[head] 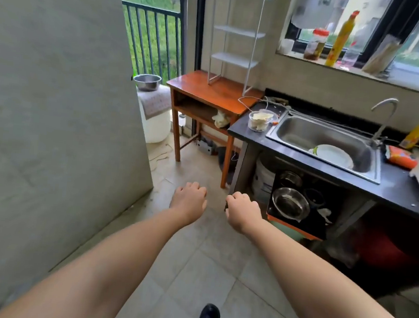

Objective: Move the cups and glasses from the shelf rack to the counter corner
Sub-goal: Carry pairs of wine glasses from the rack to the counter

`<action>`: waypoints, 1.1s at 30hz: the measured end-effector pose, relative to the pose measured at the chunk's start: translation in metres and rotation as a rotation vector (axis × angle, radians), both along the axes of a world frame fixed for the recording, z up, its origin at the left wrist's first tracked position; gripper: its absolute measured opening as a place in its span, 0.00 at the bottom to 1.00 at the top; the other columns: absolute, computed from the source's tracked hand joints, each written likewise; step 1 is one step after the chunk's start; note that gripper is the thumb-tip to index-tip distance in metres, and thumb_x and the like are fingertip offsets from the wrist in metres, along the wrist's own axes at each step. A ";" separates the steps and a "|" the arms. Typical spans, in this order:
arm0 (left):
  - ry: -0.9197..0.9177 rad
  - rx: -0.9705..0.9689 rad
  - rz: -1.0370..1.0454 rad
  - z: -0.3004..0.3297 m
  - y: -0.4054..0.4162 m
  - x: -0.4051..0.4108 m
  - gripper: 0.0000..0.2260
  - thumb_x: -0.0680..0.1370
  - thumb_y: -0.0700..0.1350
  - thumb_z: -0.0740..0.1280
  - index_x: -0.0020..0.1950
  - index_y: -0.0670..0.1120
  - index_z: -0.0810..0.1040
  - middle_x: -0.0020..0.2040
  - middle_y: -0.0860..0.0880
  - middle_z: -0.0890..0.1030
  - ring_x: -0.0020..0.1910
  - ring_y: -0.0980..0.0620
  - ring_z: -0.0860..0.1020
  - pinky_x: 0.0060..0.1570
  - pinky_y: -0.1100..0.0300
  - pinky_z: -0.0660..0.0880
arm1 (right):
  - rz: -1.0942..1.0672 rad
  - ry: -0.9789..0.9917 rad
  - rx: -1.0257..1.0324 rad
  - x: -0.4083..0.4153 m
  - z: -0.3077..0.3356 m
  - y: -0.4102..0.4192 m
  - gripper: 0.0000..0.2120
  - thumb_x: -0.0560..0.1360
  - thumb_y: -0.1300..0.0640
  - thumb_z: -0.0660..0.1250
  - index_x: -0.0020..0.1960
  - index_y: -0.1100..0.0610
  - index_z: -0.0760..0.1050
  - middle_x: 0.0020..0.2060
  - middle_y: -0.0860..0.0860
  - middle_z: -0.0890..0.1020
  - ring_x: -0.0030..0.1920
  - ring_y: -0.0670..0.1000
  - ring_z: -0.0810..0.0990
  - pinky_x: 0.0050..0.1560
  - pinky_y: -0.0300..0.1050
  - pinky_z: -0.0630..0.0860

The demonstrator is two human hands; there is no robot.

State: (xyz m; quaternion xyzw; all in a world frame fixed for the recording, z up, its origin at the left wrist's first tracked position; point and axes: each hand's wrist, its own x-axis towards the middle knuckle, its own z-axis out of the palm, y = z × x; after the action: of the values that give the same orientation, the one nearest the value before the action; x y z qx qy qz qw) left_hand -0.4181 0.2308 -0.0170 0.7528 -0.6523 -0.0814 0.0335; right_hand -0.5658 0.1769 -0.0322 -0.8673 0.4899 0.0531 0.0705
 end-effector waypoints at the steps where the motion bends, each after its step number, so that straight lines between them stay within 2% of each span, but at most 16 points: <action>1: 0.001 -0.001 0.010 0.003 -0.011 0.008 0.14 0.81 0.48 0.56 0.63 0.46 0.74 0.63 0.45 0.75 0.64 0.45 0.71 0.63 0.51 0.68 | 0.009 -0.008 -0.004 0.009 0.003 -0.011 0.15 0.79 0.59 0.58 0.65 0.58 0.69 0.63 0.57 0.72 0.65 0.59 0.69 0.60 0.56 0.70; 6: 0.010 -0.047 0.059 0.012 -0.097 0.067 0.15 0.81 0.48 0.56 0.63 0.45 0.74 0.63 0.45 0.75 0.64 0.46 0.71 0.63 0.52 0.68 | 0.078 -0.094 -0.048 0.075 0.018 -0.104 0.14 0.79 0.58 0.58 0.64 0.58 0.71 0.61 0.57 0.74 0.62 0.58 0.72 0.59 0.54 0.72; 18: 0.081 -0.101 0.174 0.035 -0.289 0.179 0.13 0.81 0.49 0.56 0.57 0.46 0.77 0.58 0.46 0.77 0.59 0.46 0.73 0.61 0.51 0.71 | 0.102 -0.083 -0.044 0.189 0.049 -0.300 0.12 0.79 0.58 0.59 0.62 0.57 0.71 0.58 0.57 0.74 0.58 0.57 0.74 0.53 0.50 0.74; 24: 0.079 -0.124 0.110 0.037 -0.392 0.238 0.13 0.81 0.50 0.56 0.58 0.46 0.76 0.58 0.47 0.76 0.59 0.46 0.73 0.61 0.51 0.71 | 0.043 -0.087 -0.059 0.252 0.046 -0.394 0.12 0.80 0.56 0.56 0.60 0.58 0.71 0.59 0.57 0.74 0.60 0.59 0.72 0.55 0.55 0.75; 33: 0.000 -0.193 -0.085 0.078 -0.557 0.347 0.14 0.80 0.48 0.57 0.60 0.45 0.76 0.59 0.45 0.76 0.61 0.45 0.73 0.60 0.49 0.71 | -0.148 -0.180 -0.120 0.350 0.091 -0.538 0.16 0.80 0.57 0.55 0.66 0.57 0.69 0.63 0.57 0.73 0.62 0.58 0.73 0.58 0.54 0.76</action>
State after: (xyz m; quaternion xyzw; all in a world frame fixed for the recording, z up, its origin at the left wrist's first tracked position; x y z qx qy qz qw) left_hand -0.0711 -0.3265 0.0612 0.7177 -0.6885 -0.0195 0.1024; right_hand -0.2158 -0.3607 0.0590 -0.8328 0.5464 -0.0597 0.0659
